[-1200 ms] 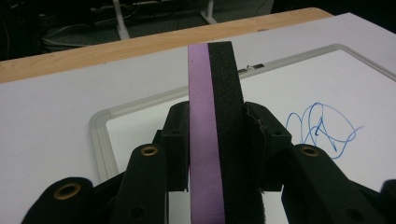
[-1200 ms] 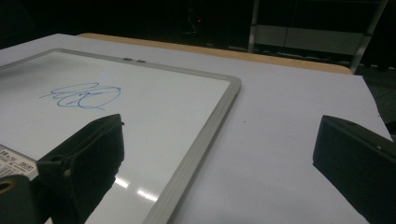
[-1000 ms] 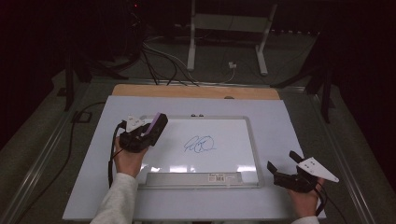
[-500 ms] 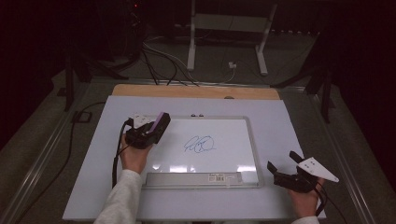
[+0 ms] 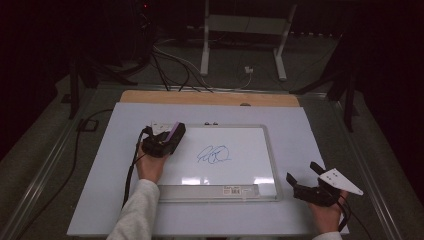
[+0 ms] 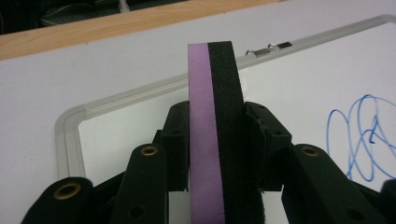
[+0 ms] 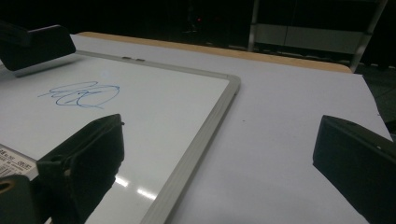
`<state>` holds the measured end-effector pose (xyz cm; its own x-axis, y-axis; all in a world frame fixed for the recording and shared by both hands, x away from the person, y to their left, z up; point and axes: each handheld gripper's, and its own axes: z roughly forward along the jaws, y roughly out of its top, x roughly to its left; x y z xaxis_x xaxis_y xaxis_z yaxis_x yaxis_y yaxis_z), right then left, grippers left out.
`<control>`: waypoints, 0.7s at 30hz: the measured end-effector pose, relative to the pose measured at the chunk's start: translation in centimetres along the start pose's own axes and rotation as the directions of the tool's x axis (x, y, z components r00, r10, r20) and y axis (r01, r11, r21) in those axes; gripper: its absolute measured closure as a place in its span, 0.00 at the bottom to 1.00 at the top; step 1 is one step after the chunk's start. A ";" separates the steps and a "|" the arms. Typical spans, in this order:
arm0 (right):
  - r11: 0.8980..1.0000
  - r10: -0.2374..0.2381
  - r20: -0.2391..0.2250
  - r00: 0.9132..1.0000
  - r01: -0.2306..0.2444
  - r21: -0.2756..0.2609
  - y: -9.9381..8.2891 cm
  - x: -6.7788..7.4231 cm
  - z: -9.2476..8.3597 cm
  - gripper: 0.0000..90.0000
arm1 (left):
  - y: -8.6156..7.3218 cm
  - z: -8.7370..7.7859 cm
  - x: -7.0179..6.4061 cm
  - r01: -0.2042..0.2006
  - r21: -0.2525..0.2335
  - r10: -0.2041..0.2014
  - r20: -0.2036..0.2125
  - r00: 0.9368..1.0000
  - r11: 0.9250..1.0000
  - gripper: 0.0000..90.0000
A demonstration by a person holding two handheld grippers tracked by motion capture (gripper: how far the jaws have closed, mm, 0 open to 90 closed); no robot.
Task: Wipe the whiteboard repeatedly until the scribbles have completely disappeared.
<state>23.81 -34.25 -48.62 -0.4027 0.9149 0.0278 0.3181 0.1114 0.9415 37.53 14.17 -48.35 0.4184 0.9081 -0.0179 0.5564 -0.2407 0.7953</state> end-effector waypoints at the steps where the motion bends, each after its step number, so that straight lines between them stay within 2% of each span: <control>1: 1.000 0.000 0.000 1.000 0.000 0.000 0.0 0.0 0.0 0.02 | -0.1 0.1 -0.1 0.000 0.003 0.000 0.002 1.000 1.000 0.72; 5: 1.000 0.001 0.002 1.000 -0.001 -0.001 0.0 -0.1 -0.1 0.02 | -0.2 0.4 -0.5 -0.024 0.017 0.024 0.001 1.000 1.000 0.72; 15: 1.000 0.000 0.001 1.000 0.000 -0.001 0.0 -0.1 -0.1 0.02 | -0.5 0.8 -0.9 -0.041 0.039 0.041 0.007 0.999 0.998 0.71; 18: 1.000 0.000 0.001 1.000 0.000 -0.001 0.0 -0.1 -0.1 0.02 | -0.5 0.9 -0.6 -0.023 0.045 0.021 0.042 0.999 0.999 0.69; 21: 1.000 0.000 0.000 1.000 0.000 0.001 0.0 0.0 0.0 0.02 | -0.4 0.7 -0.5 -0.016 0.018 0.015 0.075 0.997 1.000 0.62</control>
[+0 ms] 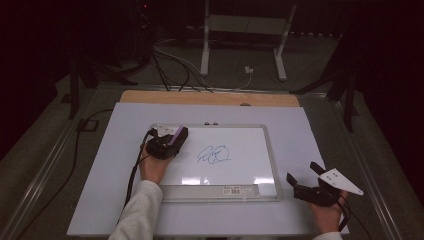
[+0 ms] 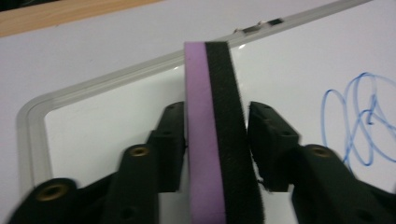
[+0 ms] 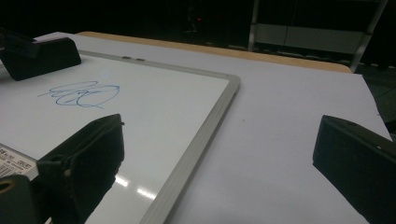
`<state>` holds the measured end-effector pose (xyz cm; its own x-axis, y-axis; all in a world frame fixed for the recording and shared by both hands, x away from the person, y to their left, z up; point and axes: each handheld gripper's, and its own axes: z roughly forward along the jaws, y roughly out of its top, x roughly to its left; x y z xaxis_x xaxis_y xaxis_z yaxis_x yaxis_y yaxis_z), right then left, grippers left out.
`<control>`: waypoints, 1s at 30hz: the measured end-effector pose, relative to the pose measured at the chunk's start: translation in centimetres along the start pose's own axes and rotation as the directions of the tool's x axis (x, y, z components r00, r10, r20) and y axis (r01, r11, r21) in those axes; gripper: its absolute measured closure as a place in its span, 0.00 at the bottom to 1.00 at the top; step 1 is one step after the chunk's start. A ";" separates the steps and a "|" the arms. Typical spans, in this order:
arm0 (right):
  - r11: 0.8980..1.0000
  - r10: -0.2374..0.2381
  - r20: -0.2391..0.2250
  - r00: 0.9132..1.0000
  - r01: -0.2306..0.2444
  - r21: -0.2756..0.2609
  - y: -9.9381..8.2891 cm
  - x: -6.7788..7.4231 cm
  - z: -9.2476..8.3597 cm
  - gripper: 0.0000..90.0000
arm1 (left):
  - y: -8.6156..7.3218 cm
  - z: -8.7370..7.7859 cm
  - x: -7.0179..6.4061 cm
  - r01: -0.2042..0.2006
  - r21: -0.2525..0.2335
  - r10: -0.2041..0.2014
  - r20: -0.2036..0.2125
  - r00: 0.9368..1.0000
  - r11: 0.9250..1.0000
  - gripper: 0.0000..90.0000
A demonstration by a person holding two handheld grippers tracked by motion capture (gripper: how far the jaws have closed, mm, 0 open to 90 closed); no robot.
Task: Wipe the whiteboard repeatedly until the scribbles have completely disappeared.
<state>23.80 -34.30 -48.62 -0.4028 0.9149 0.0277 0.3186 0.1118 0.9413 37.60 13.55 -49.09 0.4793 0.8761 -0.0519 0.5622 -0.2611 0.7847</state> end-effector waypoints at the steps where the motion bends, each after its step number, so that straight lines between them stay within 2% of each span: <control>1: 1.000 -0.001 0.000 1.000 0.001 0.001 0.0 0.0 0.0 0.02 | 0.1 -0.1 0.0 0.006 -0.008 -0.006 0.004 1.000 1.000 0.61; 3: 1.000 0.002 0.001 1.000 -0.002 0.000 0.0 0.0 0.0 0.02 | 0.1 -0.3 0.2 0.022 -0.015 -0.022 0.013 1.000 1.000 0.62; 6: 1.000 -0.002 0.001 1.000 0.002 0.002 0.0 0.0 0.0 0.02 | 0.2 -0.5 0.0 0.015 -0.019 -0.015 -0.005 1.000 1.000 0.67; 9: 1.000 -0.002 0.001 1.000 0.002 0.003 0.0 0.0 0.1 0.02 | 0.2 -0.6 -0.4 -0.006 -0.021 0.005 -0.011 1.000 1.000 0.70; 13: 1.000 -0.005 0.002 1.000 0.005 0.006 0.0 0.1 0.1 0.02 | 0.3 -0.7 -1.0 -0.035 -0.019 0.034 -0.041 0.999 0.999 0.71; 15: 1.000 -0.005 0.002 1.000 0.005 0.005 0.0 0.1 0.1 0.02 | 0.3 -0.6 -1.4 -0.056 -0.022 0.056 -0.017 0.998 0.998 0.73; 17: 1.000 -0.007 0.002 1.000 0.007 0.005 0.0 0.1 0.1 0.02 | 0.5 -0.4 -2.1 -0.094 -0.018 0.093 -0.022 0.995 0.995 0.74; 18: 1.000 -0.007 0.002 1.000 0.007 0.005 0.0 0.1 0.1 0.02 | 0.7 -0.3 -2.4 -0.094 -0.015 0.094 -0.012 0.996 0.995 0.74; 20: 1.000 -0.006 0.004 1.000 0.006 0.005 0.0 0.1 0.0 0.02 | 0.8 -0.1 -3.1 -0.119 -0.011 0.118 -0.018 0.993 0.993 0.74; 22: 1.000 -0.006 0.007 1.000 0.006 0.003 0.0 0.0 0.0 0.02 | 1.0 0.0 -3.8 -0.150 -0.002 0.149 -0.038 0.988 0.989 0.74; 24: 1.000 -0.006 0.008 1.000 0.006 0.002 0.0 0.0 0.0 0.02 | 1.0 0.0 -4.5 -0.201 0.011 0.201 -0.061 0.978 0.980 0.75; 26: 1.000 -0.005 0.007 1.000 0.005 0.003 0.0 0.0 0.0 0.02 | 1.1 0.0 -5.0 -0.223 0.017 0.224 -0.064 0.973 0.975 0.75; 30: 1.000 -0.009 0.005 1.000 0.009 0.003 0.0 0.0 0.0 0.02 | 1.1 0.1 -5.5 -0.217 0.012 0.217 -0.012 0.976 0.976 0.74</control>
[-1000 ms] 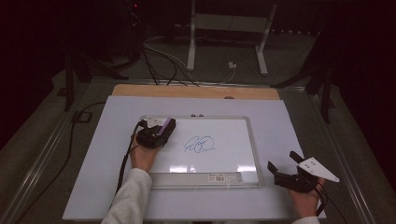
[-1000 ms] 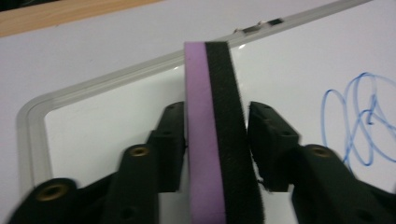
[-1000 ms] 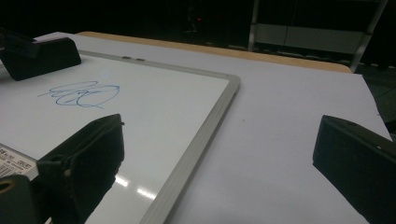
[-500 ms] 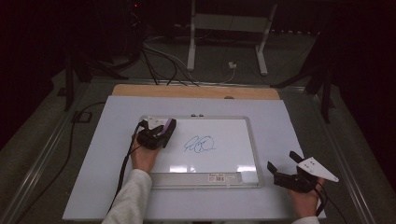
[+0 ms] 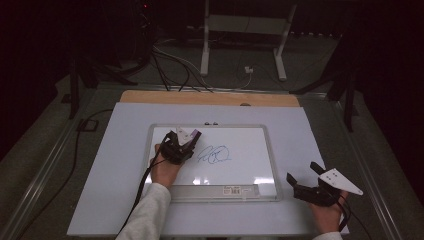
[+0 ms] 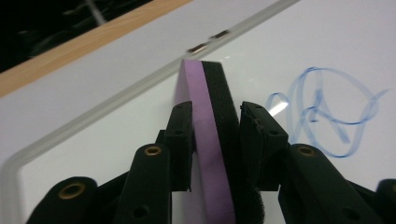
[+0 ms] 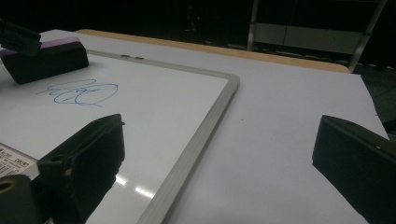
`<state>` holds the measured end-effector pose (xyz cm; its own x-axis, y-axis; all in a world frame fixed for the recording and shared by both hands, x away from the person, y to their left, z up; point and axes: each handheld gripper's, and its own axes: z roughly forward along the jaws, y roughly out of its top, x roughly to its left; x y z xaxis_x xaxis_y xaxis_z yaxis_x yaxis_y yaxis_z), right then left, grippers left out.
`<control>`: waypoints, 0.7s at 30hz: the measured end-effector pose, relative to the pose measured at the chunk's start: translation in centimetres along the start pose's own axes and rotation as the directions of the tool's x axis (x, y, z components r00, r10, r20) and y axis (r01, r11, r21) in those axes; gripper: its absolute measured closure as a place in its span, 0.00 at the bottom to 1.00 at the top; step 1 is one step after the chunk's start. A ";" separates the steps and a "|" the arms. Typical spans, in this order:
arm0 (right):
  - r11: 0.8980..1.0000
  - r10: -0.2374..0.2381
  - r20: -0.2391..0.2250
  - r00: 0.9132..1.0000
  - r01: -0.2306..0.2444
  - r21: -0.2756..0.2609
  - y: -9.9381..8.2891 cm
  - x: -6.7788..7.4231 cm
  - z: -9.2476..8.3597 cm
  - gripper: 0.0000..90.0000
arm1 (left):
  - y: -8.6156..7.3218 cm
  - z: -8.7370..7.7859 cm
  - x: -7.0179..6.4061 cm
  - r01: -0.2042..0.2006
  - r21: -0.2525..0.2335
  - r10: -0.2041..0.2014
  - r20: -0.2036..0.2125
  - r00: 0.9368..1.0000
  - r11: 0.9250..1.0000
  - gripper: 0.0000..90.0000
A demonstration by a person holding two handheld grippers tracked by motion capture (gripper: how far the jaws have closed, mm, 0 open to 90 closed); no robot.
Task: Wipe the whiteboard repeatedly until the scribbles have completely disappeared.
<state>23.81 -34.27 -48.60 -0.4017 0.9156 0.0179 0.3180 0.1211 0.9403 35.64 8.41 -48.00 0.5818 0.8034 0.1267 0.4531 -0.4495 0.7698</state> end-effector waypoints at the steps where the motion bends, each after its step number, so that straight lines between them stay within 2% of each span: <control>1: 1.000 0.000 0.001 1.000 0.000 0.000 0.0 0.0 0.0 0.02 | 0.0 0.1 -0.1 -0.007 0.005 0.006 0.010 1.000 1.000 0.73; 3: 1.000 0.002 0.001 1.000 -0.002 0.000 0.0 0.0 0.0 0.02 | 0.0 0.1 -0.3 0.004 0.002 -0.004 0.033 0.999 1.000 0.72; 5: 1.000 0.002 0.002 1.000 -0.002 -0.001 0.0 0.0 0.0 0.02 | 0.0 0.2 -0.2 0.046 -0.012 -0.045 0.060 0.997 0.999 0.73; 11: 1.000 0.005 0.003 1.000 -0.005 -0.001 0.0 -0.1 0.0 0.02 | 0.0 0.1 0.6 0.117 -0.026 -0.114 0.082 0.990 0.993 0.72; 13: 1.000 0.003 0.002 1.000 -0.003 0.000 0.0 -0.1 0.0 0.02 | 0.0 0.2 0.9 0.152 -0.031 -0.148 0.095 0.984 0.988 0.65; 15: 1.000 0.005 0.001 1.000 -0.005 -0.001 0.0 0.0 0.0 0.02 | -0.1 0.4 1.1 0.189 -0.022 -0.185 0.114 0.976 0.982 0.57; 18: 1.000 0.004 0.000 1.000 -0.004 0.000 0.0 0.0 0.0 0.02 | -0.2 0.9 1.2 0.220 -0.005 -0.218 0.105 0.970 0.976 0.47; 21: 1.000 0.006 -0.001 1.000 -0.006 0.000 0.0 0.0 0.0 0.02 | -0.4 1.5 1.0 0.229 0.015 -0.229 0.093 0.969 0.973 0.40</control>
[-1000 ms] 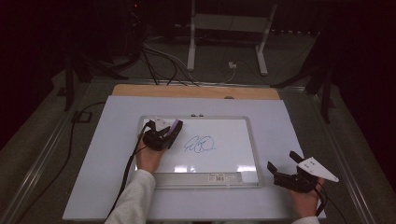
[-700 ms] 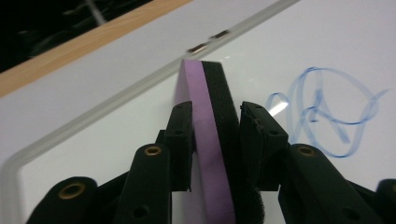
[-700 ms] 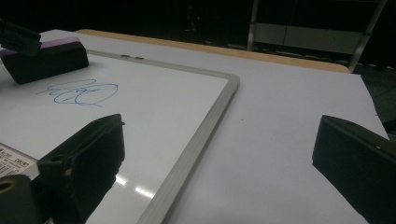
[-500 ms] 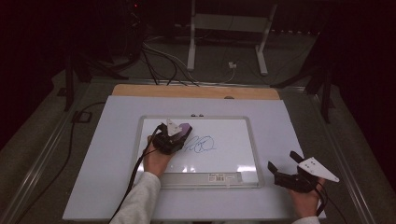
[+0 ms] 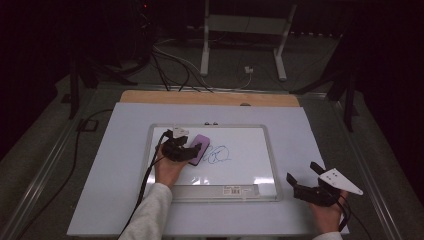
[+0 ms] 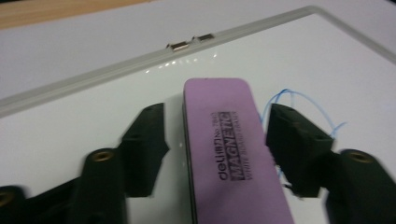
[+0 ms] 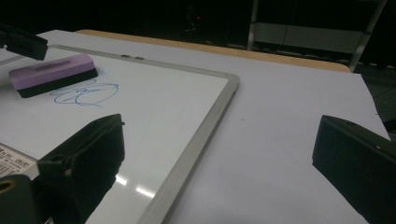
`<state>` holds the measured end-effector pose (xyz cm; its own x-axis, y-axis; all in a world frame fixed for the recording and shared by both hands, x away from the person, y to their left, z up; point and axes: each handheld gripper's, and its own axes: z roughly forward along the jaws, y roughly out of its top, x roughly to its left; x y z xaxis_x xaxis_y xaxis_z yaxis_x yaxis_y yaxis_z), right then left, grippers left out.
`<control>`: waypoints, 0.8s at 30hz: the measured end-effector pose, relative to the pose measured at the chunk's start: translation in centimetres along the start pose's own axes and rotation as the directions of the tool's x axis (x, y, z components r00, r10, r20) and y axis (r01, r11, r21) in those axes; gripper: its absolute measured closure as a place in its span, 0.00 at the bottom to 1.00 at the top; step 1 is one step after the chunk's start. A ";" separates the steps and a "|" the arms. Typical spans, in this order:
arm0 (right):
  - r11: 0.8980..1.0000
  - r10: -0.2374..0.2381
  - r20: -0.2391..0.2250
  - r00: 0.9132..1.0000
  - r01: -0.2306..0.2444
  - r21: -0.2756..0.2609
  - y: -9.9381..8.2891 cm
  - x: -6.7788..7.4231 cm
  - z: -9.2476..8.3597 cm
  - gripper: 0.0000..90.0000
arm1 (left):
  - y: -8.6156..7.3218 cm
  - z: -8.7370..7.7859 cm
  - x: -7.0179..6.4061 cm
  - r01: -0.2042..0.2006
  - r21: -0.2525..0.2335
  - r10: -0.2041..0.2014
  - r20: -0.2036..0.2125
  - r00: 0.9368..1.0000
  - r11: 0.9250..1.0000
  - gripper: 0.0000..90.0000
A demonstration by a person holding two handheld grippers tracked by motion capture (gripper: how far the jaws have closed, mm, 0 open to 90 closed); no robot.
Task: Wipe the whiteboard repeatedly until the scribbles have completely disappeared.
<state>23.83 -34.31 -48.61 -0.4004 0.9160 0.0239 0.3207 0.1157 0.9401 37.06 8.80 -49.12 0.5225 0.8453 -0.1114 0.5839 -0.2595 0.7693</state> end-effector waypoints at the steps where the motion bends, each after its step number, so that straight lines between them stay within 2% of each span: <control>1: 1.000 0.000 0.000 1.000 0.000 0.000 0.0 0.0 0.0 0.02 | -0.1 0.2 0.0 0.006 0.002 -0.006 0.004 1.000 1.000 0.39; 4: 1.000 -0.001 0.000 1.000 0.001 0.000 0.0 0.0 0.0 0.02 | -0.3 0.6 -0.3 0.004 0.019 -0.004 0.003 1.000 1.000 0.36; 10: 1.000 0.000 0.000 1.000 0.000 0.000 0.0 0.0 0.0 0.02 | -0.5 1.1 -0.6 0.003 0.028 -0.003 0.004 1.000 1.000 0.35; 16: 1.000 0.002 -0.001 1.000 -0.002 0.002 0.0 0.0 0.0 0.02 | -0.7 1.6 -1.1 -0.026 0.051 0.026 0.011 1.000 0.998 0.35; 20: 1.000 0.003 0.001 1.000 -0.003 0.001 0.0 -0.1 0.0 0.02 | -0.8 1.8 -1.2 -0.031 0.061 0.031 -0.002 1.000 0.998 0.43; 24: 1.000 0.004 0.001 1.000 -0.004 0.002 0.0 -0.1 0.0 0.02 | -0.8 1.7 -1.0 -0.026 0.072 0.026 0.001 1.000 0.997 0.45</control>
<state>23.86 -34.41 -48.64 -0.3983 0.9169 0.0270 0.3240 0.1131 0.9393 37.13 7.31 -50.68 0.5384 0.8377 -0.0920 0.6130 -0.3144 0.7248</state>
